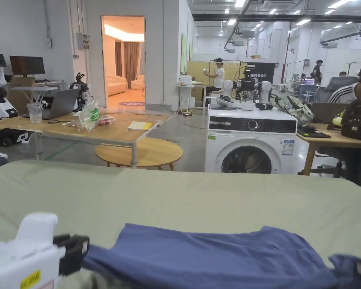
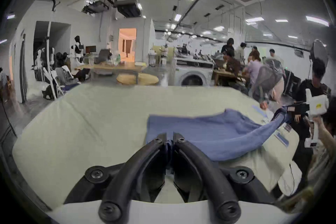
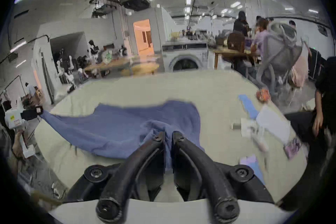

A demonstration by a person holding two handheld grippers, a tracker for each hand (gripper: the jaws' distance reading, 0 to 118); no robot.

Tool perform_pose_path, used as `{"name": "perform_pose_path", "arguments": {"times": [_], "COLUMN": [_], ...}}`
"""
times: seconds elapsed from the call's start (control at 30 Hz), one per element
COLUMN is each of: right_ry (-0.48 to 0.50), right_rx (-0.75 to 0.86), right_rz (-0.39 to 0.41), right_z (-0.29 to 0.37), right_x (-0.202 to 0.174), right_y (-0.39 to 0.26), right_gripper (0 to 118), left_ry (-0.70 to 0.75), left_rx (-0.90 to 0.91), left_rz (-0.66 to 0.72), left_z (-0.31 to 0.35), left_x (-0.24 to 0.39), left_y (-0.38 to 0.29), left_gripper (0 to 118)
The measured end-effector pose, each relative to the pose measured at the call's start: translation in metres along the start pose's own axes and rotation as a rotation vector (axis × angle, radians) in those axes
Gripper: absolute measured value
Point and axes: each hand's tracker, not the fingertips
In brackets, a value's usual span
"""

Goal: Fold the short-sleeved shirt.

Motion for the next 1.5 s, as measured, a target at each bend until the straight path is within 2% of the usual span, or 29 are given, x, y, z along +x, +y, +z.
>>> {"name": "perform_pose_path", "arguments": {"times": [0.03, 0.07, 0.1, 0.17, 0.23, 0.47, 0.5, 0.53, 0.57, 0.6, 0.63, 0.77, 0.87, 0.97, 1.0, 1.03, 1.07, 1.1, 1.13, 1.23, 1.37, 1.5], "right_ry": [-0.003, -0.014, -0.028, -0.019, -0.014, -0.013, -0.019, -0.025, -0.034, -0.045, -0.056, -0.052, -0.023, -0.021, -0.024, -0.028, -0.031, -0.033, -0.027, 0.018, -0.025, -0.008], "right_rx": [-0.034, -0.092, -0.111, -0.191, -0.239, -0.335, -0.376, -0.385, -0.360, -0.347, -0.330, -0.107, 0.054, 0.157, 0.164, 0.176, 0.179, 0.183, 0.187, 0.150, 0.147, 0.144], "right_rz": [-0.003, 0.025, 0.036, 0.030, 0.009, 0.050, 0.059, 0.068, 0.081, 0.092, 0.101, 0.066, 0.030, 0.010, 0.012, 0.013, 0.017, 0.022, 0.027, 0.018, 0.066, 0.059], "right_z": [0.003, 0.005, 0.007, 0.007, 0.002, -0.010, -0.013, -0.014, -0.011, -0.007, -0.003, 0.016, 0.020, 0.014, 0.008, 0.003, -0.001, -0.004, -0.009, -0.016, -0.019, -0.013], "right_x": [0.002, 0.003, 0.004, 0.008, 0.014, 0.013, 0.014, 0.015, 0.016, 0.016, 0.017, 0.007, -0.017, -0.044, -0.052, -0.060, -0.066, -0.071, -0.074, -0.080, -0.084, -0.079], "right_y": [-0.021, -0.038, -0.054, -0.082, -0.103, -0.138, -0.137, -0.139, -0.141, -0.141, -0.137, -0.101, -0.072, -0.057, -0.055, -0.055, -0.055, -0.057, -0.060, -0.065, -0.071, -0.071], "right_gripper": [4, 4, 4, 4, 4, 5, 10, 25, 47, 56, 56, 56, 56, 56, 53, 46, 26, 5, 0, 0, 0, 0], "left_ry": [-0.029, -0.031, -0.035, -0.011, -0.026, 0.003, -0.004, -0.007, -0.001, 0.000, 0.000, 0.021, 0.039, 0.010, 0.007, 0.012, 0.017, 0.011, 0.002, -0.046, -0.041, -0.064], "left_rx": [-0.053, -0.133, -0.132, -0.220, -0.268, -0.363, -0.371, -0.363, -0.351, -0.339, -0.314, -0.128, 0.028, 0.109, 0.091, 0.081, 0.086, 0.087, 0.088, 0.048, 0.032, 0.031], "left_rz": [0.020, 0.042, 0.046, 0.038, 0.104, 0.142, 0.149, 0.152, 0.138, 0.125, 0.112, 0.088, 0.061, 0.013, 0.001, -0.009, -0.017, -0.022, -0.025, -0.015, -0.035, 0.021], "left_z": [0.005, 0.010, 0.015, 0.019, 0.023, 0.017, 0.016, 0.017, 0.018, 0.019, 0.023, 0.026, 0.019, 0.001, -0.005, -0.012, -0.016, -0.018, -0.020, -0.024, -0.019, -0.005], "left_x": [0.000, -0.001, -0.001, -0.001, -0.006, -0.020, -0.019, -0.019, -0.018, -0.018, -0.015, 0.001, 0.026, 0.052, 0.060, 0.069, 0.076, 0.082, 0.087, 0.095, 0.094, 0.075], "left_y": [-0.018, -0.037, -0.052, -0.081, -0.105, -0.139, -0.139, -0.138, -0.136, -0.132, -0.127, -0.084, -0.048, -0.028, -0.023, -0.020, -0.019, -0.018, -0.019, -0.024, -0.027, -0.023], "left_gripper": [1, 1, 1, 1, 1, 1, 5, 18, 51, 73, 84, 85, 85, 82, 74, 59, 33, 13, 0, 0, 0, 0]}}
